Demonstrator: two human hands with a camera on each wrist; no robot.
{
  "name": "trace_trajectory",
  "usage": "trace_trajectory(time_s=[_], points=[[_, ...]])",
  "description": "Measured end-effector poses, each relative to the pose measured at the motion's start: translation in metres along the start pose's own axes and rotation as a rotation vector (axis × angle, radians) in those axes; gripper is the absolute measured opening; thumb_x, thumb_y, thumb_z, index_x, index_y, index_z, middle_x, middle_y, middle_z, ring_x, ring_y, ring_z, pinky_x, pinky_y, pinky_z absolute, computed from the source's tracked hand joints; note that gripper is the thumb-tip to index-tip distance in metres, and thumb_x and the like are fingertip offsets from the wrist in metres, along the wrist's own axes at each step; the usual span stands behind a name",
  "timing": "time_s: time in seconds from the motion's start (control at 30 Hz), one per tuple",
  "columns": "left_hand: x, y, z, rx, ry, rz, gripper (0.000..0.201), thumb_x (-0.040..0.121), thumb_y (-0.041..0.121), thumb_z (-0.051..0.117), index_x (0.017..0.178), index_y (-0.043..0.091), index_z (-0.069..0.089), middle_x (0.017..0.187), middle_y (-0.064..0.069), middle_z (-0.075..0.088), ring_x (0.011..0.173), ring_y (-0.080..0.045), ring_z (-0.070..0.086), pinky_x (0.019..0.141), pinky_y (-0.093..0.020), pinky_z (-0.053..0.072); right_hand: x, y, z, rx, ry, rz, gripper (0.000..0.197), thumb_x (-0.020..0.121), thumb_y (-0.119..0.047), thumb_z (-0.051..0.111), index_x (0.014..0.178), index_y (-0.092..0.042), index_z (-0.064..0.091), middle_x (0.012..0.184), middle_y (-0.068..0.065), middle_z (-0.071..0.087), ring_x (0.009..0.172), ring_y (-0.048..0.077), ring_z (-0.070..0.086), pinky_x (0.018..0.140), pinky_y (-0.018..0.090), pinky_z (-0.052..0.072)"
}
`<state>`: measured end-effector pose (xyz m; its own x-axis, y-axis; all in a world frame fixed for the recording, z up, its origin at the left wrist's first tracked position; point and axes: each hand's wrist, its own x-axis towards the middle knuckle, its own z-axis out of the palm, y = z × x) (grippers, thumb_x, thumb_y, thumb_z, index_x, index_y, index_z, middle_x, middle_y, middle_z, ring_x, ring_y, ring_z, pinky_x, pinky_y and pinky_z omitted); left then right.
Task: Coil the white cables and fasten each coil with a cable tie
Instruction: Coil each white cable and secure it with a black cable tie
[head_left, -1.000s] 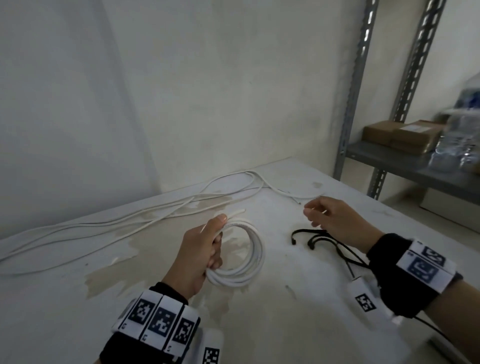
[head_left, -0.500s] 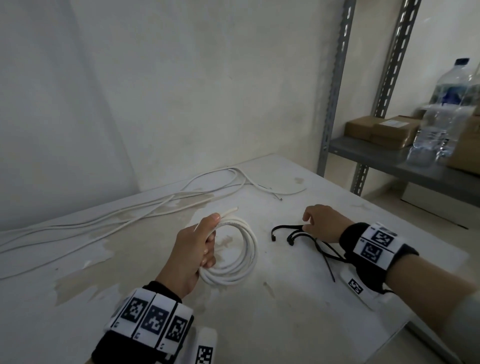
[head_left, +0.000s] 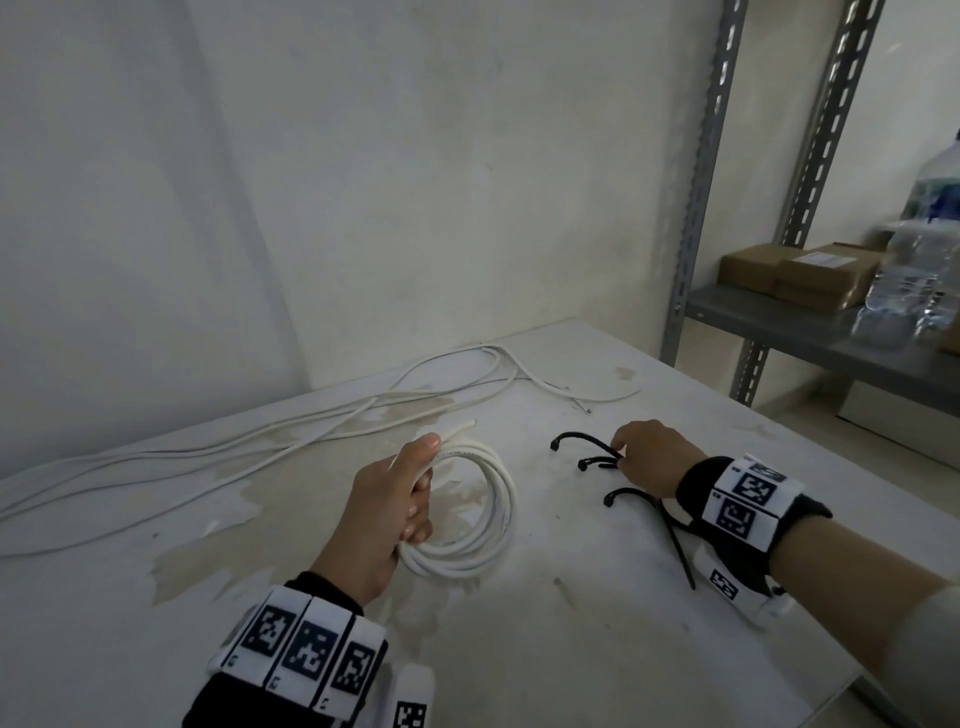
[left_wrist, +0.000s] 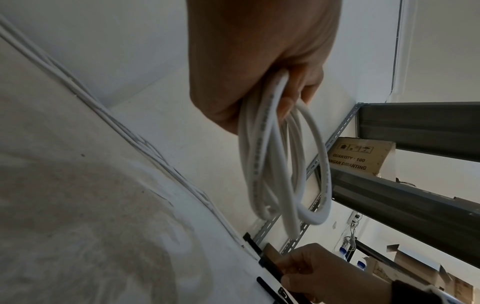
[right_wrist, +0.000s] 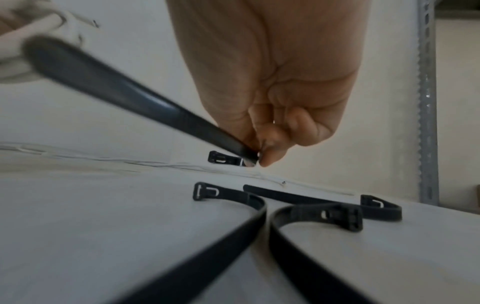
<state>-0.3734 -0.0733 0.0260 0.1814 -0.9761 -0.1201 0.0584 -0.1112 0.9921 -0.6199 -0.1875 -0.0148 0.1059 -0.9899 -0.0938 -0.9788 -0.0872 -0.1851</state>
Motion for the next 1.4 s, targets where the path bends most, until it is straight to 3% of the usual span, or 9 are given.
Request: trace_trajectory(time_s=[0.3,0.47,0.57,0.73,0.87,0.93,1.1,1.23,1.4], points=[[-0.003,0.002,-0.025,-0.019,0.034,0.011,0.040,0.089,0.031,0.052,0.058,0.012,0.037,0.037,0.005,0.026,0.030,-0.008,0.021,0.036,-0.020,0.024,-0.005,-0.020,-0.009,0.131,0.168,0.040,0.021,0.092,-0.015,0.046,0.099,-0.003,0.061,0.106,0.012,0.062,0.094,0.027,0.058,0.080,0.031,0.047],[-0.002,0.004,-0.042,-0.062,0.096,0.046,0.040,0.090,0.031,0.051,0.058,0.013,0.037,0.039,0.005,0.025,0.032,-0.008,0.020,0.037,-0.019,0.023,-0.036,-0.075,-0.023,0.535,0.330,-0.243,0.009,0.088,-0.016,0.058,0.080,-0.014,0.061,0.077,0.003,0.061,0.064,0.008,0.050,0.059,0.014,0.036],[-0.002,0.003,-0.055,-0.077,0.160,0.057,0.040,0.090,0.031,0.052,0.057,0.014,0.037,0.041,0.005,0.025,0.034,-0.009,0.020,0.036,-0.020,0.024,-0.060,-0.117,-0.025,0.690,0.265,-0.395,0.012,0.086,-0.014,0.062,0.076,-0.022,0.060,0.064,-0.006,0.059,0.053,-0.002,0.051,0.055,0.007,0.038],[-0.005,0.002,-0.085,-0.117,0.317,0.095,0.039,0.090,0.030,0.054,0.058,0.013,0.040,0.040,0.005,0.027,0.034,-0.009,0.023,0.037,-0.021,0.026,-0.088,-0.165,-0.016,0.848,0.050,-0.534,0.023,0.086,-0.013,0.062,0.069,-0.029,0.059,0.059,-0.006,0.059,0.043,-0.003,0.049,0.050,0.009,0.036],[-0.009,0.002,-0.108,-0.143,0.423,0.152,0.038,0.091,0.027,0.054,0.059,0.012,0.038,0.037,0.007,0.028,0.032,-0.008,0.024,0.040,-0.023,0.026,-0.094,-0.190,-0.002,0.832,-0.173,-0.506,0.003,0.085,-0.013,0.063,0.085,-0.016,0.065,0.051,-0.008,0.058,0.037,0.000,0.047,0.046,0.013,0.039],[-0.013,0.002,-0.114,-0.141,0.442,0.166,0.038,0.091,0.026,0.053,0.059,0.011,0.040,0.036,0.008,0.029,0.031,-0.007,0.025,0.043,-0.023,0.025,-0.095,-0.203,0.004,0.882,-0.238,-0.449,0.011,0.083,-0.010,0.064,0.092,-0.014,0.058,0.044,-0.007,0.057,0.036,0.001,0.047,0.045,0.014,0.039],[-0.023,-0.001,-0.115,-0.064,0.408,0.230,0.043,0.091,0.024,0.053,0.052,0.013,0.037,0.038,0.006,0.031,0.033,-0.009,0.028,0.046,-0.025,0.026,-0.095,-0.239,0.003,1.142,-0.176,-0.366,0.022,0.082,-0.001,0.060,0.080,-0.013,0.042,0.053,0.006,0.056,0.034,0.004,0.044,0.039,0.017,0.034],[-0.028,0.000,-0.117,-0.059,0.375,0.211,0.041,0.092,0.025,0.051,0.056,0.009,0.040,0.037,0.006,0.029,0.032,-0.009,0.026,0.045,-0.024,0.026,-0.098,-0.252,-0.001,1.290,-0.101,-0.419,0.029,0.083,0.001,0.060,0.074,-0.012,0.036,0.058,0.012,0.056,0.034,0.003,0.046,0.038,0.017,0.036],[-0.030,0.000,-0.126,-0.088,0.337,0.202,0.030,0.092,0.023,0.051,0.064,0.013,0.054,0.039,0.004,0.030,0.033,-0.010,0.026,0.041,-0.022,0.027,-0.103,-0.255,0.007,1.330,-0.130,-0.513,0.030,0.084,0.001,0.062,0.073,-0.012,0.036,0.046,-0.002,0.056,0.043,0.008,0.051,0.042,0.019,0.038]])
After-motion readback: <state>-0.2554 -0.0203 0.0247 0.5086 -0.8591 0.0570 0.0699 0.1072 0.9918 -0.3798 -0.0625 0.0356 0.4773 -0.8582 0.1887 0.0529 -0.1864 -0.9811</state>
